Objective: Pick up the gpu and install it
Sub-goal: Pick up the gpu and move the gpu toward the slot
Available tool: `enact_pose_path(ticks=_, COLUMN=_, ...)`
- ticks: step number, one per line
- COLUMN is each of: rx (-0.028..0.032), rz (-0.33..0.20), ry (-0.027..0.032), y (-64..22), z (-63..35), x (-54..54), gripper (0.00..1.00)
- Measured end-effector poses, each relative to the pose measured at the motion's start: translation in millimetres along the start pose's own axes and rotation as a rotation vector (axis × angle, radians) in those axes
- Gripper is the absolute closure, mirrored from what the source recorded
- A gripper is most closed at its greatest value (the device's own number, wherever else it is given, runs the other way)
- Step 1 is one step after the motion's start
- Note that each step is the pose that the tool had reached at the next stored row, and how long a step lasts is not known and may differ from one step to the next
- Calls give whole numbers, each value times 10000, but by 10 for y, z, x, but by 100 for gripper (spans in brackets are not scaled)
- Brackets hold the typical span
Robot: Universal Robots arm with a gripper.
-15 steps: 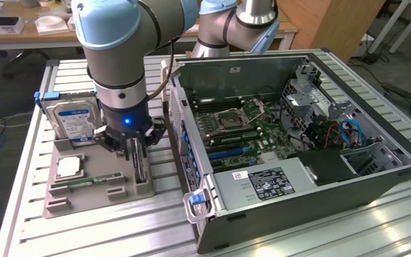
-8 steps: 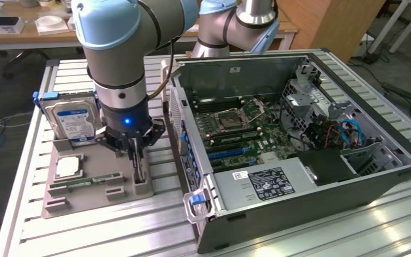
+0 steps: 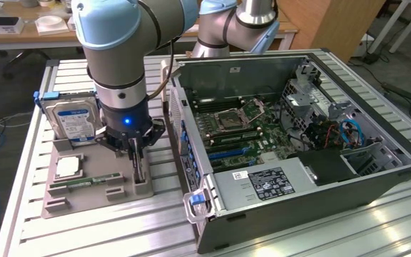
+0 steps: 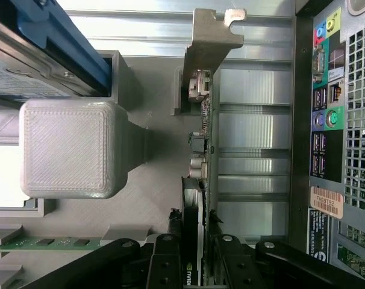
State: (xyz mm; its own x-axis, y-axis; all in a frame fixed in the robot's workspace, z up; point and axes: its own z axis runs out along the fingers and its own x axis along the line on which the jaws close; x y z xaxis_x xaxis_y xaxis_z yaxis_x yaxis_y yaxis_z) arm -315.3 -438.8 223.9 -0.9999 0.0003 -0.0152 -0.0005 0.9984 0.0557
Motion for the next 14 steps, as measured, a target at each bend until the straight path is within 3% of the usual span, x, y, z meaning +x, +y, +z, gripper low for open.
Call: enact_pose_path(ticks=14, rx=-1, rz=0, ry=-1, y=2, z=-33, x=0, gripper=73)
